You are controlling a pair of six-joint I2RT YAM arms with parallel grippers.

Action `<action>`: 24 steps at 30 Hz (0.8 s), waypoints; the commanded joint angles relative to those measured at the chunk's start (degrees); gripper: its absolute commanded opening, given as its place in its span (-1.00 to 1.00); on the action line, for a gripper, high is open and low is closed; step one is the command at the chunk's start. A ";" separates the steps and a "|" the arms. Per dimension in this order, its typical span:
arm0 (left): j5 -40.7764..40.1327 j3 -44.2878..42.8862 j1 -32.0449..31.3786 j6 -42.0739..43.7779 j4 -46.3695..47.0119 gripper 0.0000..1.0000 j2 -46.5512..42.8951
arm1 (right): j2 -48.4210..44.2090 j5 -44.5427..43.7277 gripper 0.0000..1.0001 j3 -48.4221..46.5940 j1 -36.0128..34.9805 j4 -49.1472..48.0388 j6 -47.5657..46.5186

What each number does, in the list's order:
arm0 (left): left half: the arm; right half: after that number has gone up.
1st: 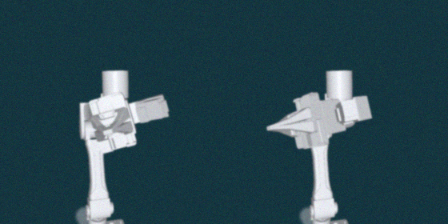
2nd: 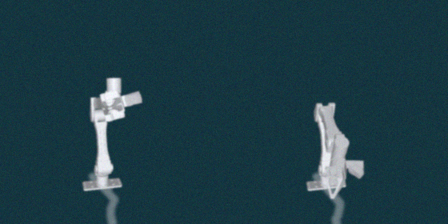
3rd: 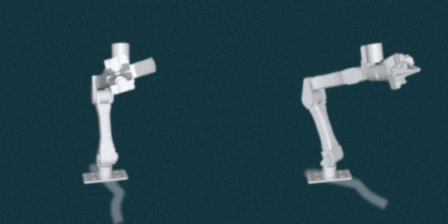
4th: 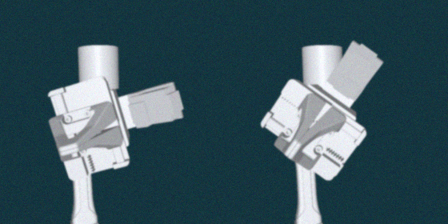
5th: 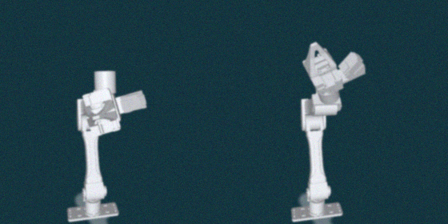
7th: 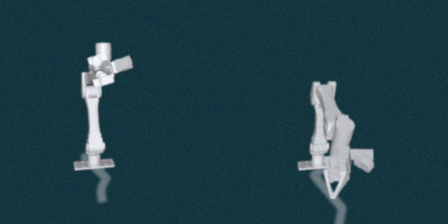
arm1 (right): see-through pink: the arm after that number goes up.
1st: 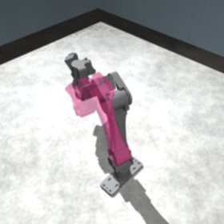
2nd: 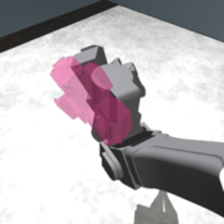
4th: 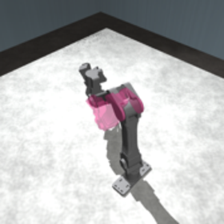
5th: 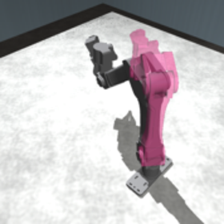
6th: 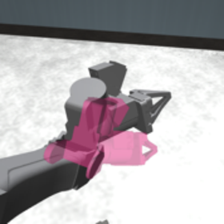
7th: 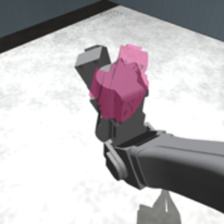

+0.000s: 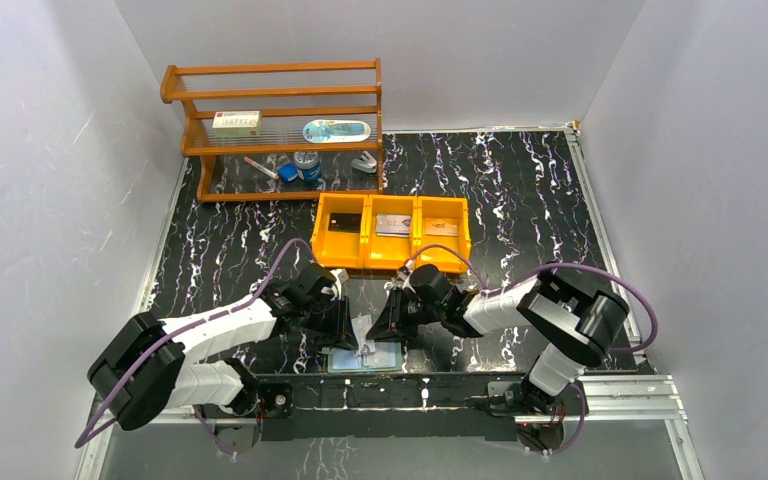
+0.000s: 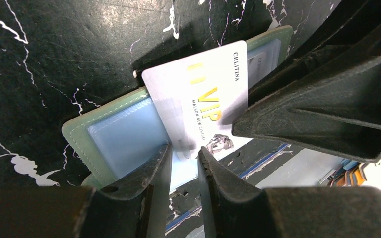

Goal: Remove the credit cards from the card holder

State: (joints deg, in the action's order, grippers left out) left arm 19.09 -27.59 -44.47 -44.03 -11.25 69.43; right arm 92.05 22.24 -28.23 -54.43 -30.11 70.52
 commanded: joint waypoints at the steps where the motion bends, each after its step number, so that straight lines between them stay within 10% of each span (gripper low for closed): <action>1: 0.47 0.44 -0.44 0.96 -0.82 -0.51 0.65 | 1.61 -0.22 -0.50 -0.99 -0.03 -4.00 1.33; 14: 0.00 0.54 -0.44 1.15 -0.88 -0.55 0.98 | 5.48 -0.81 -0.53 -2.16 -1.08 -7.96 2.84; 24: -2.76 -0.03 -0.49 0.50 -2.09 -0.53 -1.88 | -0.50 -5.69 -0.96 -1.51 -1.28 -0.36 -0.73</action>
State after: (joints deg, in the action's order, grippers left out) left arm 18.74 -27.57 -44.58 -43.68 -10.98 69.82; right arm 96.29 20.58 -28.82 -55.42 -35.48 72.86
